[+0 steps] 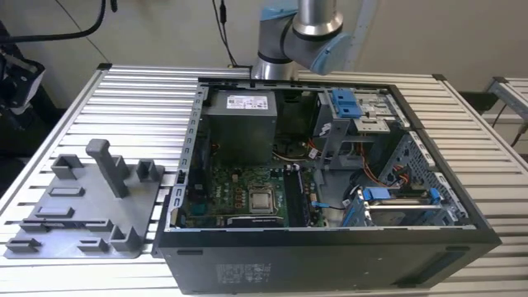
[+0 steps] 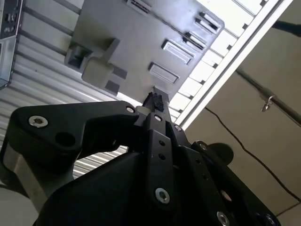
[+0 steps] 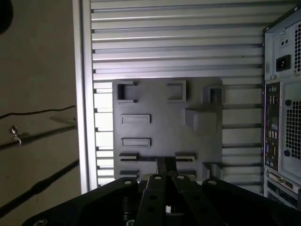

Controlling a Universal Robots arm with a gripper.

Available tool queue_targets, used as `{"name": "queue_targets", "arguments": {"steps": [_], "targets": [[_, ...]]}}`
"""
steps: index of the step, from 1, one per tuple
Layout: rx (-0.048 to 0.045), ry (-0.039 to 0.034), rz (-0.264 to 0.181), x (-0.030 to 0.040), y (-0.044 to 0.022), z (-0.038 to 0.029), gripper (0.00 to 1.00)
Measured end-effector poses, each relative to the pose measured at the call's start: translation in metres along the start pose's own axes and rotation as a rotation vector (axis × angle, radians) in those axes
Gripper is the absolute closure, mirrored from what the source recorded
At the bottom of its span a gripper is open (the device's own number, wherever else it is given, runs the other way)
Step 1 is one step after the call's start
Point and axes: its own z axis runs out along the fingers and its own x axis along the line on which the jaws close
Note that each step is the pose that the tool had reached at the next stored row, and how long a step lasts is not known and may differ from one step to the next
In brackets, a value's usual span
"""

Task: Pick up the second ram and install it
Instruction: 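Reach for the second ram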

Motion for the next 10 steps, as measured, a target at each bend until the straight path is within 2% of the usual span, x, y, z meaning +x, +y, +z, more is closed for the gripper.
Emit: {"name": "queue_targets", "arguments": {"steps": [6,10], "targets": [[0.0000,0.0000,0.000,0.0012,-0.0151,0.0000,0.89],[0.0000,0.0000,0.000,0.0023,-0.0210,-0.0002,0.89]]}}
